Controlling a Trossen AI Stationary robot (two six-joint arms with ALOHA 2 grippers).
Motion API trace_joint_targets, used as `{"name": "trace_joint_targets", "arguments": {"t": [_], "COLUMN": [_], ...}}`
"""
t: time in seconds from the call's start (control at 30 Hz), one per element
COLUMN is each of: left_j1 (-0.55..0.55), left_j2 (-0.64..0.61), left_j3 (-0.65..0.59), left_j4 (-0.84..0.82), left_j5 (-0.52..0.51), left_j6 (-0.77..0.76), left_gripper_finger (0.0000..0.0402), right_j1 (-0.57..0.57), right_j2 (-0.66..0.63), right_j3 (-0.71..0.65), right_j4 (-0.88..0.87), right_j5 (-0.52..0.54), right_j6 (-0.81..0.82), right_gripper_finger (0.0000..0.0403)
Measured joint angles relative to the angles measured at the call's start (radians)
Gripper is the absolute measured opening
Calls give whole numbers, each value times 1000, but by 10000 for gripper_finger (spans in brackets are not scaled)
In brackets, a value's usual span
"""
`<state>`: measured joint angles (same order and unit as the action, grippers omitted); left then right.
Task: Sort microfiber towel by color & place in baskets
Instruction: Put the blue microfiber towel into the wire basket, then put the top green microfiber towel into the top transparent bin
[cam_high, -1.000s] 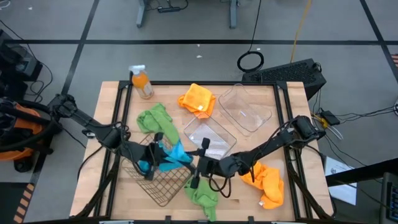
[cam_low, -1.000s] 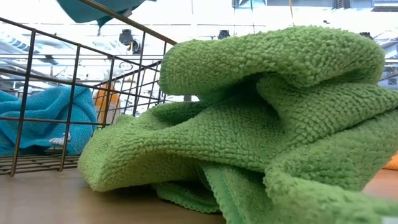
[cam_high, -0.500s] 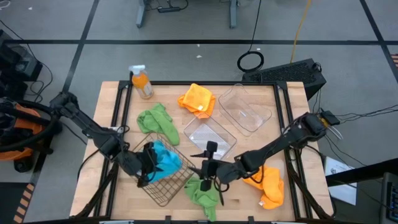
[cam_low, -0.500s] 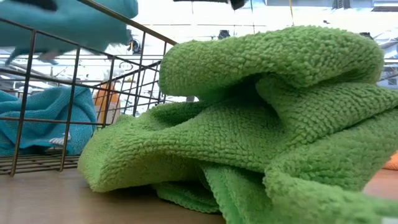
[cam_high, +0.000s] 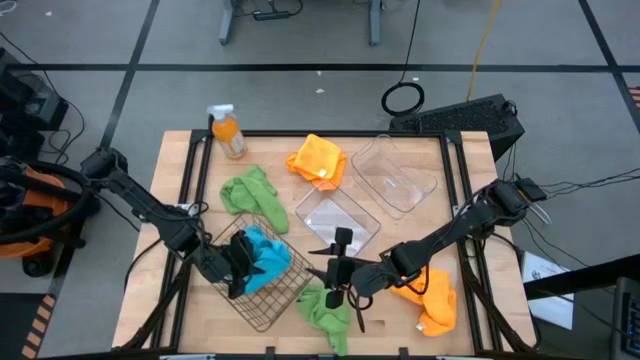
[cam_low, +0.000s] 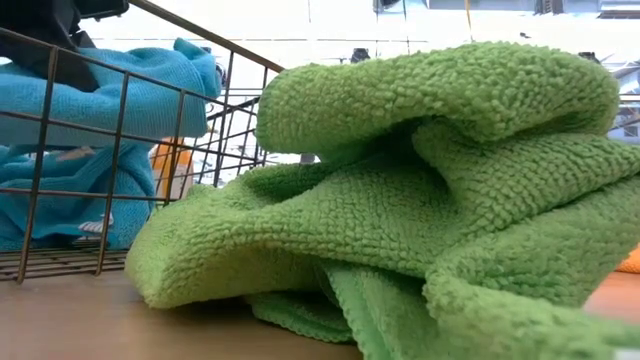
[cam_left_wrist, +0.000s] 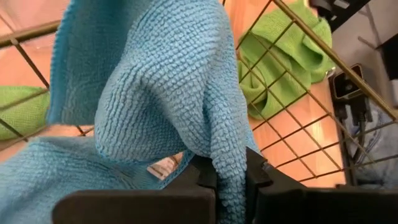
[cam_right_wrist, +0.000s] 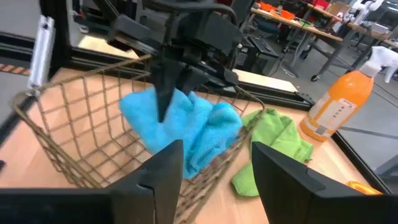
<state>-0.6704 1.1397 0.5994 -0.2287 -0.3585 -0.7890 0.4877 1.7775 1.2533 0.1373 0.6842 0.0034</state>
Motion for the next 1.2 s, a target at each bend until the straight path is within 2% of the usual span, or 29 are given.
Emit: {"name": "trace_joint_targets", "arguments": {"t": [0.17, 0.37, 0.5, 0.67, 0.83, 1.0, 1.2], "left_j1": [0, -15, -36, -56, -56, -56, -42], "left_j2": [0, 0, 0, 0, -4, -11, -11], "left_j3": [-18, -18, -18, -18, -17, 17, 85], "left_j4": [40, 50, 62, 72, 73, 91, 16], "left_j5": [3, 9, 11, 14, 13, -5, -181], "left_j6": [-37, -78, -105, -122, -87, 24, 155], "left_gripper_finger": [44, 123, 175, 222, 234, 234, 234], "right_j1": [-5, -4, -4, -5, -4, -5, -5], "right_j2": [0, 0, 0, 0, 0, 0, 0], "right_j3": [0, 0, 0, 0, 0, 0, 0], "right_j4": [-15, -43, -49, -52, -51, -36, -36], "right_j5": [1, 6, 55, 55, 54, 58, 133], "right_j6": [-14, -23, -28, -33, -34, -49, -36], "right_gripper_finger": [168, 160, 155, 149, 143, 139, 138]}}
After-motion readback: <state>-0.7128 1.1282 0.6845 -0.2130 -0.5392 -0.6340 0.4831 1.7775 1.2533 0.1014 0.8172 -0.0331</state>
